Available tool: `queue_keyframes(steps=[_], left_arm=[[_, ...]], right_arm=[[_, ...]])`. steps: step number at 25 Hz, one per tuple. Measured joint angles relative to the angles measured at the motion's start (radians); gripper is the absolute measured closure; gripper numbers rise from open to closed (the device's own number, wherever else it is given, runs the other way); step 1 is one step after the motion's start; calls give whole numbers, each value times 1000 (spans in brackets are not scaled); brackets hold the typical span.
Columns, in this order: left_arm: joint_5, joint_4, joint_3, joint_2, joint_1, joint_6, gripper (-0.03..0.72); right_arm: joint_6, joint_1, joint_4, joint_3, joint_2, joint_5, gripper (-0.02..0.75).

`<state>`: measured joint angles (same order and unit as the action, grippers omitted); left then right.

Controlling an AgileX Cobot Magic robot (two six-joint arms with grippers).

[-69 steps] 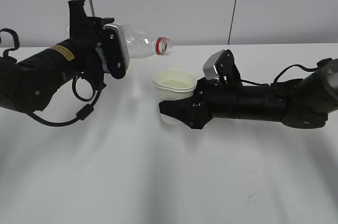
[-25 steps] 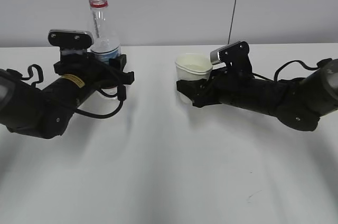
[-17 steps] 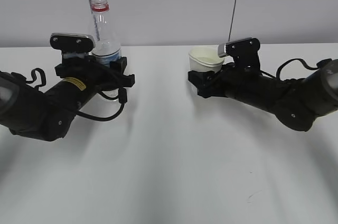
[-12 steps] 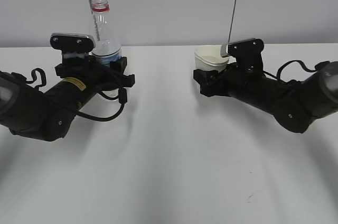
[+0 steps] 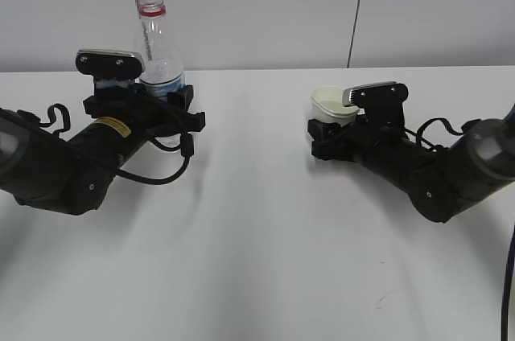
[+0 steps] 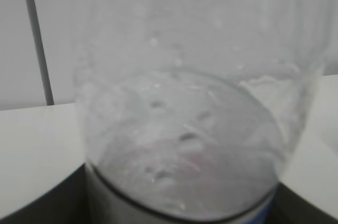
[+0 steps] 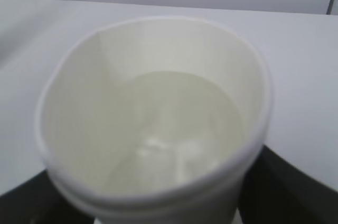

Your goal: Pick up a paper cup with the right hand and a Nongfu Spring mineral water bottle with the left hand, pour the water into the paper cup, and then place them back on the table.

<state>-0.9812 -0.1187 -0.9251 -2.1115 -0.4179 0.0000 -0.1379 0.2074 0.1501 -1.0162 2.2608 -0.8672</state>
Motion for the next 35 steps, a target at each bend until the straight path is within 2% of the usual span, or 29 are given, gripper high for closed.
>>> queue_keyframes(steps=[6,15,35], left_arm=[[0,7,0,0,0,0,286],[0,8,0,0,0,0,286],[0,16,0,0,0,0,286]], right_arm=[[5,0,-13,0,17,-37,223],[8,0,-13,0,17,-35,155],[13,0,-18,123,-36,-89,153]])
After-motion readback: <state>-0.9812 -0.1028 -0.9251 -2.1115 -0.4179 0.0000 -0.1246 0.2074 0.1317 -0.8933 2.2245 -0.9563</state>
